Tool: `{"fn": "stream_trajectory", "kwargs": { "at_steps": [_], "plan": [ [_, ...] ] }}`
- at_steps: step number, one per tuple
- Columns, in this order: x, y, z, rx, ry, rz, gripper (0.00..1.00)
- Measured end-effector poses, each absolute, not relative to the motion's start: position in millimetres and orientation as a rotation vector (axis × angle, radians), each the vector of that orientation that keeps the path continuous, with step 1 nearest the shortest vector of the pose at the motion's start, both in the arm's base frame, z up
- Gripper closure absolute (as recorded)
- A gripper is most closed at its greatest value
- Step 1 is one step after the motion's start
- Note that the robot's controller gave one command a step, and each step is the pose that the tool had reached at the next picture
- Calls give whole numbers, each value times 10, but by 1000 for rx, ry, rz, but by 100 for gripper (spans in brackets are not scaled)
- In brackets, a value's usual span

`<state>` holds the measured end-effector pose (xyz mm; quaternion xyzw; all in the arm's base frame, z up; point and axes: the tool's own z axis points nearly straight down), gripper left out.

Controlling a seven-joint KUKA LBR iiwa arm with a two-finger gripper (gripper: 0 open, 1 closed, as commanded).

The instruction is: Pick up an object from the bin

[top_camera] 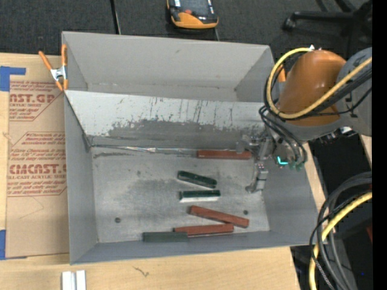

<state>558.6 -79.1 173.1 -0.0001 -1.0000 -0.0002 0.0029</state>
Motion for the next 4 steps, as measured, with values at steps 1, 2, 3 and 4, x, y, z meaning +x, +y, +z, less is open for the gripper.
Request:
{"fn": "stream_trajectory", "kwargs": {
  "at_steps": [1,2,3,4],
  "plan": [
    [5604,-788,1771,1,-3143,1,0],
    [5534,-228,1124,14,-3148,0,0],
    [5277,-25,1014,193,-3129,-2,0],
    [5494,49,1216,-21,-3142,-2,0]
  ]
}}
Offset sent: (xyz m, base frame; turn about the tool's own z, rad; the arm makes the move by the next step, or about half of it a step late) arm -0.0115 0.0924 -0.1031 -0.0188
